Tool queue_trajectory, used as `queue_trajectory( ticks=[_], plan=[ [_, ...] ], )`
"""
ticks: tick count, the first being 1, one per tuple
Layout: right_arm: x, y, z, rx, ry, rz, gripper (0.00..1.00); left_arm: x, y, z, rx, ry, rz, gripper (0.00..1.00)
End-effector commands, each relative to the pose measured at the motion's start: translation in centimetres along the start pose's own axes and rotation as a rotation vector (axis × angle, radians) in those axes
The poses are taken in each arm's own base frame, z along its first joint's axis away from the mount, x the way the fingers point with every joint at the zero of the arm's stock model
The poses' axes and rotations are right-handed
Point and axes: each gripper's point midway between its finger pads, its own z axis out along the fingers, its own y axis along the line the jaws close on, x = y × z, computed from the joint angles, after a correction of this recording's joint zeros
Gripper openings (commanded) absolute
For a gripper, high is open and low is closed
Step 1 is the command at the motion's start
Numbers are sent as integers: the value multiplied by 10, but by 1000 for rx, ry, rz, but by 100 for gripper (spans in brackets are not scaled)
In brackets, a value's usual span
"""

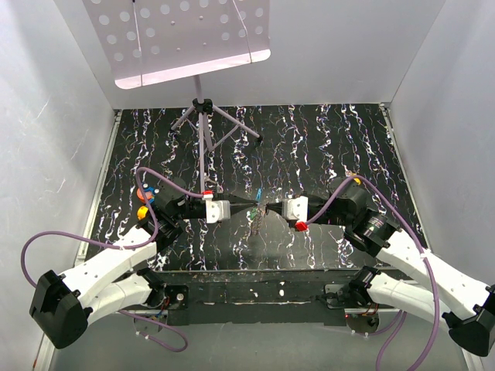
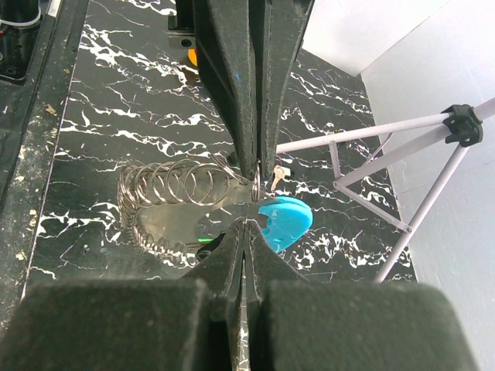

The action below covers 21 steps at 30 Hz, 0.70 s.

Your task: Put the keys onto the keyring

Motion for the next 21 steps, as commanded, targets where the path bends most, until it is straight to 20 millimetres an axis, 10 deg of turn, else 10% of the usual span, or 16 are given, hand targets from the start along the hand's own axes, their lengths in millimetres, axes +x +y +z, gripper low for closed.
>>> queue_trajectory(
  ticks=[1, 21],
  plan=[
    [-20, -15, 0, 46, -46, -7, 1, -20, 2, -1, 0, -56, 53, 0],
    [-27, -17, -1, 59, -77, 9, 1, -19, -1, 0, 17, -57, 50, 0]
  ],
)
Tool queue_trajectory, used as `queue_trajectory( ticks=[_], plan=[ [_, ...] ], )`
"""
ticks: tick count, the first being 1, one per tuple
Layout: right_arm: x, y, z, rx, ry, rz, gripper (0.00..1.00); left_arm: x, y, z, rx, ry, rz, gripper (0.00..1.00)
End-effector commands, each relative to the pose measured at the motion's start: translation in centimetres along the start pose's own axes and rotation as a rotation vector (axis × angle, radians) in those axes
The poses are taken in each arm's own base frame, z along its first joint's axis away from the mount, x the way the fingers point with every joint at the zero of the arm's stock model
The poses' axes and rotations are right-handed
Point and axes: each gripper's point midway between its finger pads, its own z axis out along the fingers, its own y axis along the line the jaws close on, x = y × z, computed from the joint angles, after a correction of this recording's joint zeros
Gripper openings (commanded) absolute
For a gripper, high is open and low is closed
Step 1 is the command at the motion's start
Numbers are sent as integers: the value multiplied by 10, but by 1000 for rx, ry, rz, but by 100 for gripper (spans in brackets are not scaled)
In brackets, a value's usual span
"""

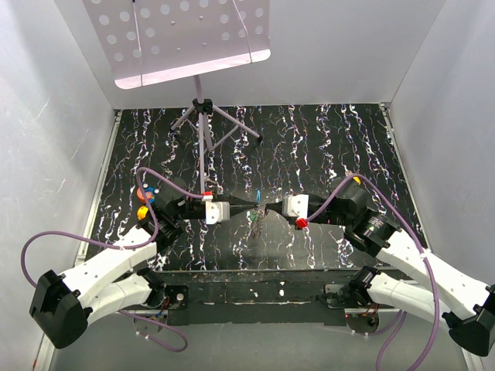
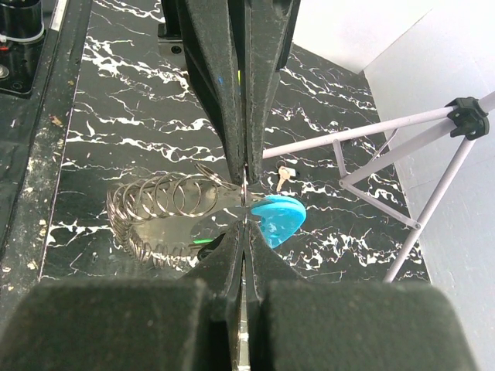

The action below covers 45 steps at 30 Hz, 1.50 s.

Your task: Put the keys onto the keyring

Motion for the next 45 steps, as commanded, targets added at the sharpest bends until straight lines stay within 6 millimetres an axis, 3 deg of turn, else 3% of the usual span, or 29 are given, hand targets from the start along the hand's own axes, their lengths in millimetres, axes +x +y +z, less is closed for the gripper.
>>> queue_trajectory(
  ticks=[1, 45],
  plan=[
    [-25, -15, -2, 46, -73, -38, 1, -16, 3, -1, -7, -42, 50, 0],
    [-31, -16, -4, 46, -98, -33, 1, -15, 6, -2, -22, -34, 65, 0]
  ],
)
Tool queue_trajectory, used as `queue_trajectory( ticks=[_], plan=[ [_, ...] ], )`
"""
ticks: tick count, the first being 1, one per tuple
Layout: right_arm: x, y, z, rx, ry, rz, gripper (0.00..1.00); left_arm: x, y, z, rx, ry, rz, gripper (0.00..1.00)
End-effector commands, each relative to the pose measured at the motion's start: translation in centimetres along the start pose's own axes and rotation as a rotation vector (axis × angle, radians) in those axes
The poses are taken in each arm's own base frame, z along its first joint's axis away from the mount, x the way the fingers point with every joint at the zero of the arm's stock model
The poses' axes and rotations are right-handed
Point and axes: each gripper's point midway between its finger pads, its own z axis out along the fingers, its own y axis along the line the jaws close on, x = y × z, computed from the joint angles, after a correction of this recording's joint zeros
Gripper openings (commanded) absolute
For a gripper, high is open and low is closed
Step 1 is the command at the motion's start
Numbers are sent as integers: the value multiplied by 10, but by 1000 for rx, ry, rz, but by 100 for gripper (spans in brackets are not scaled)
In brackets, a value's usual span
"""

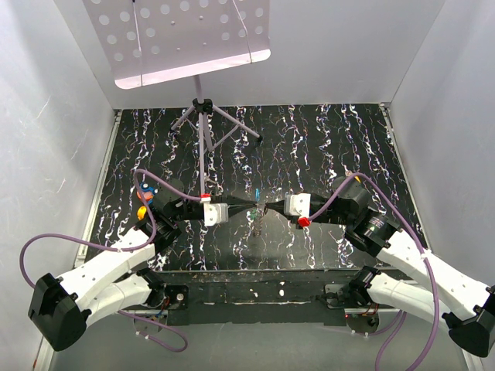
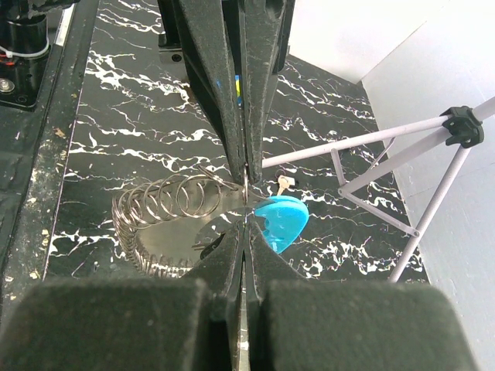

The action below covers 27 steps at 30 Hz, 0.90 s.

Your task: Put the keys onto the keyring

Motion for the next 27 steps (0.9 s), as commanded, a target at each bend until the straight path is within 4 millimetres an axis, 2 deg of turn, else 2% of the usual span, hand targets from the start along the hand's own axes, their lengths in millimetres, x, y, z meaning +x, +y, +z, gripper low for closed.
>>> queue_trajectory(
  ticks=[1, 27],
  plan=[
    [-24, -14, -3, 42, -67, -39, 1, -11, 2, 1, -1, -36, 33, 0],
    [-27, -12, -2, 30, -86, -30, 1, -9, 1, 3, 6, -36, 19, 0]
  ],
)
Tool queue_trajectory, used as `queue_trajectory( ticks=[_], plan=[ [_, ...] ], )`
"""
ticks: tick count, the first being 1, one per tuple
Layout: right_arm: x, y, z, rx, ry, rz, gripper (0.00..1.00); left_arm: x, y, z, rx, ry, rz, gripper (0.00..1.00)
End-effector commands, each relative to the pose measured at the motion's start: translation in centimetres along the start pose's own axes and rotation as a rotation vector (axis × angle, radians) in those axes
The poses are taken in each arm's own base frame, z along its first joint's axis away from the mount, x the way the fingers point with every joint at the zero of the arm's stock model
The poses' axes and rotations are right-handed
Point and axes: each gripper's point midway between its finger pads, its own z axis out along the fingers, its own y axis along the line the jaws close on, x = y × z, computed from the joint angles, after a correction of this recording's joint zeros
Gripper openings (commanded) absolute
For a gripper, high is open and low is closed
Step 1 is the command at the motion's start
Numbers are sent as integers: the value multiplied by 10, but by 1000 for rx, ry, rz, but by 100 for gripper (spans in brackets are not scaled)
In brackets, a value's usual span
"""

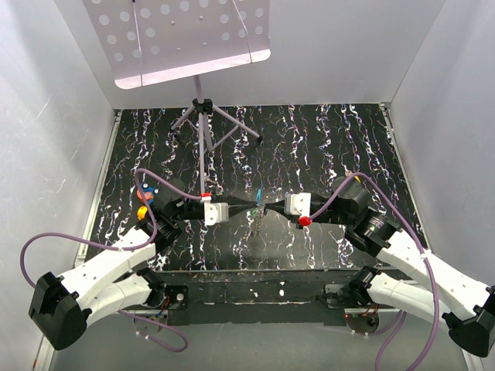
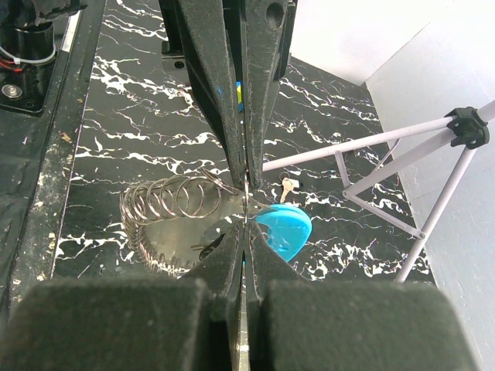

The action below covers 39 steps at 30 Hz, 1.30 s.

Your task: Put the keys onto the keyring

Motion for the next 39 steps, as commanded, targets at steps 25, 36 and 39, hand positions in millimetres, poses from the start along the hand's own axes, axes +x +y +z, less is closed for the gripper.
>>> queue_trajectory(
  ticks=[25, 36, 39],
  plan=[
    [-28, -13, -2, 36, -87, -40, 1, -12, -4, 3, 35, -50, 16, 0],
    [-32, -12, -2, 25, -99, -55, 1, -11, -7, 5, 65, -46, -21, 0],
    [-33, -11, -2, 19, -101, -55, 1, -10, -7, 5, 67, -39, -29, 0]
  ],
)
